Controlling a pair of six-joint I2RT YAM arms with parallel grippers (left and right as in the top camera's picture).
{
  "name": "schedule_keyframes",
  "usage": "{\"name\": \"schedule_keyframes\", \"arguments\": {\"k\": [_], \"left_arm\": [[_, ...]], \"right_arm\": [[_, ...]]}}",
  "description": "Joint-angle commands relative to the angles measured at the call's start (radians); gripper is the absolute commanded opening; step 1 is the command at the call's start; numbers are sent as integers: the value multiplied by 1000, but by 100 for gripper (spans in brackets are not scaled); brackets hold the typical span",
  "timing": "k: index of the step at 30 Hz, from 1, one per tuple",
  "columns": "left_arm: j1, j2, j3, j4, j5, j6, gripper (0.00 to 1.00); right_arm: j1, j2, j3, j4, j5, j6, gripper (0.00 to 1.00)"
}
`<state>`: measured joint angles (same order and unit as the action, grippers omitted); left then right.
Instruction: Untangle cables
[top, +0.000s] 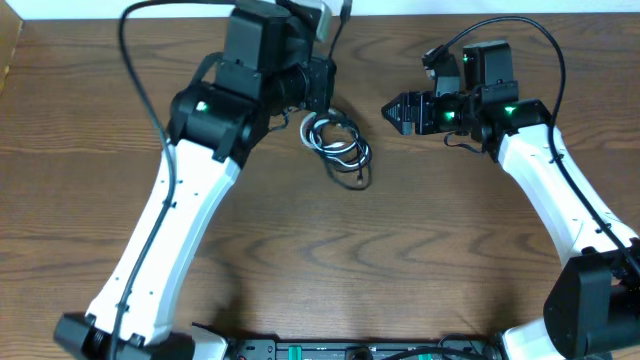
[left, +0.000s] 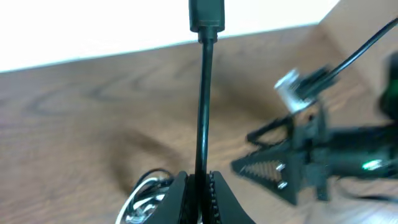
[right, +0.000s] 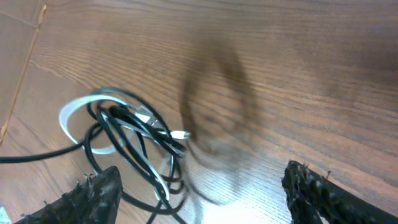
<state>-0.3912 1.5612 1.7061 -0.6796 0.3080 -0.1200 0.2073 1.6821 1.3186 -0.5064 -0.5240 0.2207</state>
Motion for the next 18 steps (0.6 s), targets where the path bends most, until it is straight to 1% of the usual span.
{"name": "schedule_keyframes", "arguments": {"k": [1,6,18], "left_arm": [[0,-55,9,42,-6,-83,8],[0,-42,3,-5,-6,-129,8],[-1,115,-2,-156,-6,-148,7]], "right_arm": [[3,3,14,0,-8,11,80],[-4,3,14,-11,13,39,79],[-12,3,14,-48,82,63,78]]}}
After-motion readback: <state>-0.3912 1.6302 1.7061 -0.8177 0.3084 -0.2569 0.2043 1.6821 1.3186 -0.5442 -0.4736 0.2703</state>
